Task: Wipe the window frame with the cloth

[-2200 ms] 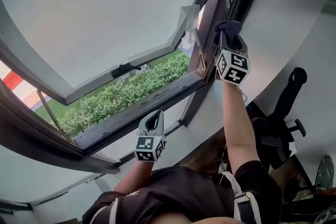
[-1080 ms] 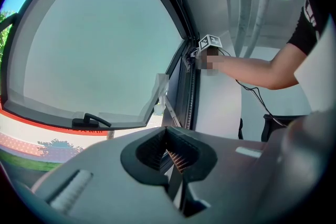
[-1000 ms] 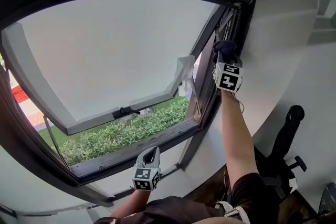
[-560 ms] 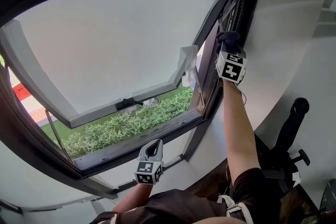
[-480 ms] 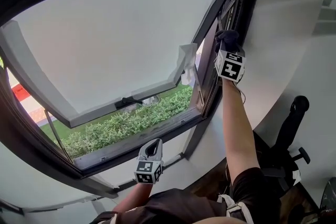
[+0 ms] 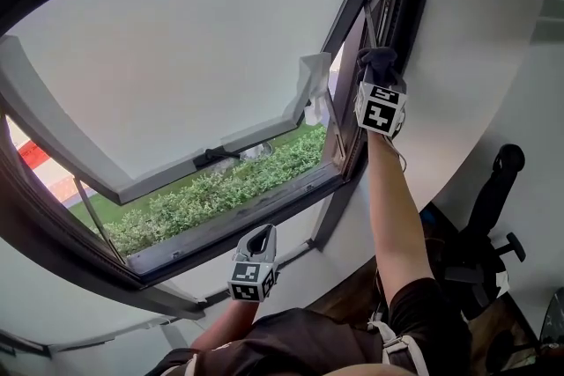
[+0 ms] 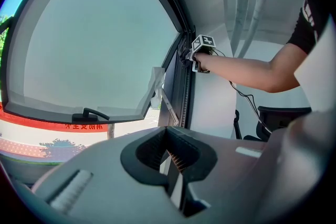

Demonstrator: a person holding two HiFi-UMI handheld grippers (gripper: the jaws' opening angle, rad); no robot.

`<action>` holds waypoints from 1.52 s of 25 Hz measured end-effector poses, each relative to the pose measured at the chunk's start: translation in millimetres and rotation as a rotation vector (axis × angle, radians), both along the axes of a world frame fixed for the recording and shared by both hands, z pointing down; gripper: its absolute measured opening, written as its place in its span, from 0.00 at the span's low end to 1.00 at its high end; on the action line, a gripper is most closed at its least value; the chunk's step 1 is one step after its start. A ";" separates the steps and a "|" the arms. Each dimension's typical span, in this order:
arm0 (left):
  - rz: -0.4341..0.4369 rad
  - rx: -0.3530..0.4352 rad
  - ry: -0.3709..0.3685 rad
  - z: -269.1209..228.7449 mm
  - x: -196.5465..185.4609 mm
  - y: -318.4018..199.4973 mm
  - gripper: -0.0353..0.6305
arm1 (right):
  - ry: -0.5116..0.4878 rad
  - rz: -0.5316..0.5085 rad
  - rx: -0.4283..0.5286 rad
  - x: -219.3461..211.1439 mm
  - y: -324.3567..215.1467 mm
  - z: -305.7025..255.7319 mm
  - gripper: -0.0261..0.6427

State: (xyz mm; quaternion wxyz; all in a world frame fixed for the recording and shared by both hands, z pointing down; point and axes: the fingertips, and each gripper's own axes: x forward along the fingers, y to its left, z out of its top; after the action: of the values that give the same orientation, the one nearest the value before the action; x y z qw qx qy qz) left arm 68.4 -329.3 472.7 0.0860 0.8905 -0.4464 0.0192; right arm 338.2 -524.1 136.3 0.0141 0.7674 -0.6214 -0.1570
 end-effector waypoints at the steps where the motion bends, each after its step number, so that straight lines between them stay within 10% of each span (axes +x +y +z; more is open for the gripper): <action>1: 0.002 -0.002 -0.004 0.7 0.3 0.8 0.07 | -0.004 0.001 -0.005 0.2 -0.7 4.6 0.19; 38: -0.032 -0.019 -0.037 6.4 0.7 17.4 0.07 | 0.017 0.013 -0.201 0.9 -1.4 148.6 0.19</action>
State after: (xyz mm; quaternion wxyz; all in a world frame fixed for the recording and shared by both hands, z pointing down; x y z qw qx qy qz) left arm 69.1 -311.9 479.1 0.0864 0.8818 -0.4620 0.0383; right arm 339.1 -525.6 284.9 0.0972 0.7650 -0.6287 -0.1004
